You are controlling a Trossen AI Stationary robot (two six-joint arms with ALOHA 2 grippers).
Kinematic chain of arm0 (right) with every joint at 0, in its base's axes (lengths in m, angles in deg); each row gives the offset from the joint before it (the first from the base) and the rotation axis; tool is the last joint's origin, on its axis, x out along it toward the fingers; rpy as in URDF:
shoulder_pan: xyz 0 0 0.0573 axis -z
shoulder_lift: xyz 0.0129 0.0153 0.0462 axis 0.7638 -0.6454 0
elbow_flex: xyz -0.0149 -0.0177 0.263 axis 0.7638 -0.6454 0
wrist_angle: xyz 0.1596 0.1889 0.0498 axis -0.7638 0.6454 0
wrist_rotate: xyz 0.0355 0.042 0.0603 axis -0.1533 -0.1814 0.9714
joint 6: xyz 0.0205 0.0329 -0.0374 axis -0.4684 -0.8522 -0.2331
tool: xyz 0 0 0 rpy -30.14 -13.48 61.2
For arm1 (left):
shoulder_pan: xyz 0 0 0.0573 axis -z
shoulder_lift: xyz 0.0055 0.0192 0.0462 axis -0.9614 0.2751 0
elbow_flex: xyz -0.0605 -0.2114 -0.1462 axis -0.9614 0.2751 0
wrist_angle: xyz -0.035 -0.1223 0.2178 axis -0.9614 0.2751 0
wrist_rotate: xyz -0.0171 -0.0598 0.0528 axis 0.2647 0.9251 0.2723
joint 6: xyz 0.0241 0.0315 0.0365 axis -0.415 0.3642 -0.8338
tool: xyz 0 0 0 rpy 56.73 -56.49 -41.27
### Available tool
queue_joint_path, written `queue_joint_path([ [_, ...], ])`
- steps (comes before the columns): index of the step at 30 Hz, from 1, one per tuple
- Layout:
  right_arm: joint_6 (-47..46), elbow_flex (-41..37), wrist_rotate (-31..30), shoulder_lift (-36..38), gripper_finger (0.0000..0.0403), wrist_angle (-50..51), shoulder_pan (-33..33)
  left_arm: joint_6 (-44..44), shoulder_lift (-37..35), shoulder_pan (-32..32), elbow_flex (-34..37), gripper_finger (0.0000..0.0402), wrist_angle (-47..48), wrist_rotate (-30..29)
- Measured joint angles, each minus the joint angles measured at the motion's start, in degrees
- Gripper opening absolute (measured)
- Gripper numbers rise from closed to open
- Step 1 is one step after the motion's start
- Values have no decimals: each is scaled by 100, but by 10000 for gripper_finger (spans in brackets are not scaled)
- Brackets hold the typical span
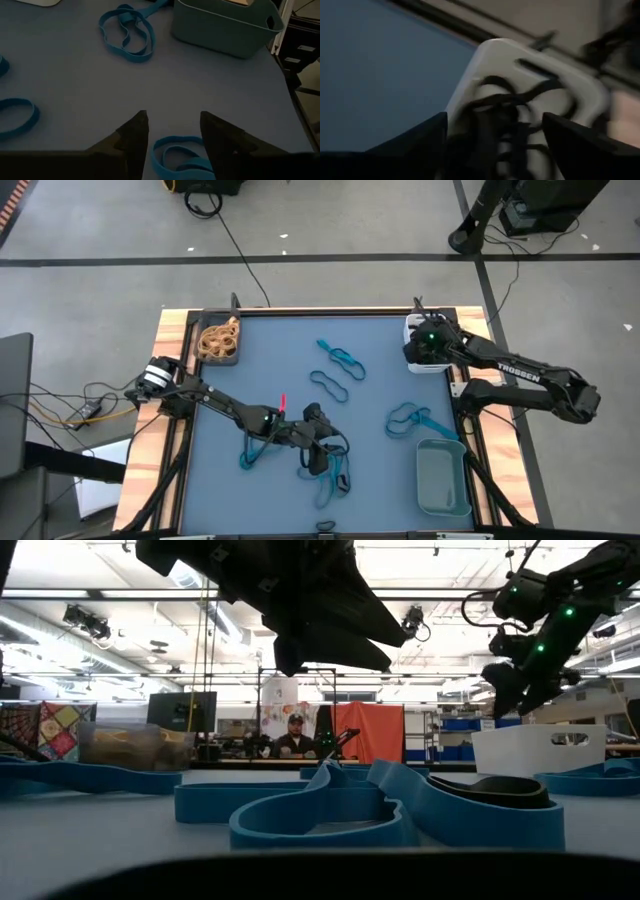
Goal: Sort rubber bands into baskets
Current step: Put the black rubber band into the white bin
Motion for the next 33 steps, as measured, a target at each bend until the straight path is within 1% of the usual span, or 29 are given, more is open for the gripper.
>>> queue_joint_path([
  [1, -32, 1, 365, 0, 342, -59, -2, 0, 0, 1, 0, 181, -5, 0],
  [3, -104, 2, 1291, 0, 350, -194, -31, -2, 0, 4, 0, 181, -6, 0],
  [4, -144, 2, 1774, 0, 351, -260, -64, -2, 0, 11, 0, 181, -3, 0],
  [6, -227, 2, 2528, 0, 351, -391, -187, -7, 2, 39, 0, 181, -3, -2],
  [8, -292, 2, 2846, 0, 347, -480, -406, -8, 32, 95, 0, 181, -25, 52],
  [10, -336, 2, 2858, 0, 341, -517, -684, -14, 82, 175, -2, 181, -51, 142],
  [13, -410, 2, 2664, 0, 331, -557, -1141, -147, 300, 309, -9, 181, -198, 182],
  [15, -473, 2, 2569, 4, 323, -590, -1475, -411, 497, 412, -9, 181, -286, 243],
  [19, -682, 2, 2343, 0, 310, -715, -2057, -1208, 872, 617, -3, 181, -622, 459],
  [22, -831, 2, 2139, 0, 301, -773, -2410, -1614, 974, 687, 2, 181, -892, 510],
  [23, -876, 2, 2071, 0, 299, -787, -2505, -1637, 990, 691, -4, 181, -1069, 483],
  [28, -1051, 2, 1799, -1, 287, -803, -2866, -1659, 997, 667, -9, 181, -1355, 365],
  [33, -1096, 2, 1682, 0, 278, -821, -3068, -1649, 997, 654, -9, 181, -1355, 365],
])
